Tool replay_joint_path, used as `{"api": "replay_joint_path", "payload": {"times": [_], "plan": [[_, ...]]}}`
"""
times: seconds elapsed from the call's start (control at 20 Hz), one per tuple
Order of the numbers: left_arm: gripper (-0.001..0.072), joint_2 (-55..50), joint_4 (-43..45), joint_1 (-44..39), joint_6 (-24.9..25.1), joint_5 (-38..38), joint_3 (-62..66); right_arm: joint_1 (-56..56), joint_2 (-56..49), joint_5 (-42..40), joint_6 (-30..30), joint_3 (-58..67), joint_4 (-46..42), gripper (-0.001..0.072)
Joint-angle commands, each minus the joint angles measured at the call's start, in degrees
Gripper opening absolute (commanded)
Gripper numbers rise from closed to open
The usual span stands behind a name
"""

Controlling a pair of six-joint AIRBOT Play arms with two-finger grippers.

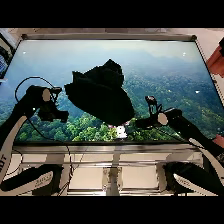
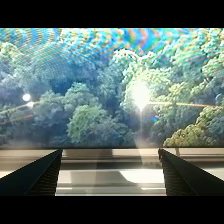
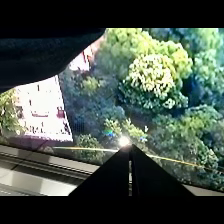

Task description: Fold the clothes and pants, and hang the long-sleeved shirts on hangers.

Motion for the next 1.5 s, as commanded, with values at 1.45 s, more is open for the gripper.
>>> {"api": "replay_joint_path", "payload": {"times": [1.45], "plan": [[0.0598,-5.95,-9.07,0.15,3.39,37.4,7.17,0.0,-0.02,-7.19,-4.98,0.02,-0.13,0.0034]]}}
